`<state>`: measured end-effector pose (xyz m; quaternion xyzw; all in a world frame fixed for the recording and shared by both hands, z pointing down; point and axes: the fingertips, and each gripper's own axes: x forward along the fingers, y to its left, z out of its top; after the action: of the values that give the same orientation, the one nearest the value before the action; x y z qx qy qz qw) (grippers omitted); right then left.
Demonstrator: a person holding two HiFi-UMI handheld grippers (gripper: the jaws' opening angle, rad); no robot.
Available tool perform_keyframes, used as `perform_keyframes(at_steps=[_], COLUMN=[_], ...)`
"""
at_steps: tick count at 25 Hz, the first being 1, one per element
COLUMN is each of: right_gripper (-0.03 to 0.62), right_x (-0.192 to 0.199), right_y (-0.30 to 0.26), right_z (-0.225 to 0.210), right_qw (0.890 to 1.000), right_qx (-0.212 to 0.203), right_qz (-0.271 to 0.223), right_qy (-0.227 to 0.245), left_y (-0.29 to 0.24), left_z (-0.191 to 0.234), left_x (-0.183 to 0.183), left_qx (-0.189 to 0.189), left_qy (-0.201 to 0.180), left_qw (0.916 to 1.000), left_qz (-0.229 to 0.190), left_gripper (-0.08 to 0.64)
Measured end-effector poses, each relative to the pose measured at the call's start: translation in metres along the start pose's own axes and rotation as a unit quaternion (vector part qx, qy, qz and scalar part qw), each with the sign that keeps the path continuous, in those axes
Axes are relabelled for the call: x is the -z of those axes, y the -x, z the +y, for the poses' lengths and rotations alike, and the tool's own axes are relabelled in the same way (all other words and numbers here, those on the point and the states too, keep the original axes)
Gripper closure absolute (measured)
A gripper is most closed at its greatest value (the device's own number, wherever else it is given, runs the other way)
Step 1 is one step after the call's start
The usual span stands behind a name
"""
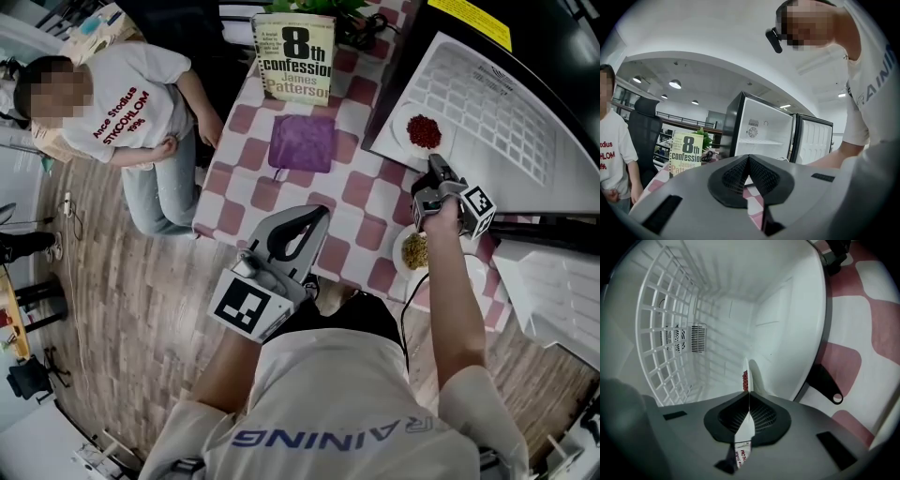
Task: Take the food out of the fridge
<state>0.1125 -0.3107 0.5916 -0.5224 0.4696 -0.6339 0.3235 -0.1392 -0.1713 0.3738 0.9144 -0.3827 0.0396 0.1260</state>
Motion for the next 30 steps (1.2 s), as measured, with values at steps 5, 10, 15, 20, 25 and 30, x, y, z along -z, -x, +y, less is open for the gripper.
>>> perform_keyframes(at_steps=[5,10,15,20,25,30], right_gripper=[0.566,0.566,0.566,0.566,0.566,0.566], right_x=[0.000,0.004,0.010,0.026,0.051,0.082], right_y=[0.009,0.025,0.049,0.082,0.119,0.144], right_z=[0.009,0.015,0.029,0.041,0.032,0.012], right_qw=[0.999,0.998,0.996,0.994,0.994,0.993], right_qx=[-0.043,-0.064,-0.085,-0.104,-0.099,-0.087], right_qz=[-0.009,-0.009,-0.004,0.016,0.042,0.080], right_qy=[-0.002,0.001,0.010,0.014,0.015,0.029], left_y=[0.000,0.002,0.002,0.005,0.016,0.029], left_z=[0.000,-0.002,-0.005,-0.010,-0.015,-0.009], left_x=[0.001,0.001,0.000,-0.006,-0.007,0.001], left_qx=[0.006,0.010,0.019,0.021,0.018,-0.004], left_qy=[-0.005,0.000,-0.021,-0.024,-0.018,-0.010], left_qw=[1.0000,0.9999,0.9995,0.9993,0.9994,0.9997], left_qz=[-0.003,0.003,-0.013,-0.019,-0.024,-0.023], left_gripper=[0.554,0.554,0.554,0.554,0.554,0.554])
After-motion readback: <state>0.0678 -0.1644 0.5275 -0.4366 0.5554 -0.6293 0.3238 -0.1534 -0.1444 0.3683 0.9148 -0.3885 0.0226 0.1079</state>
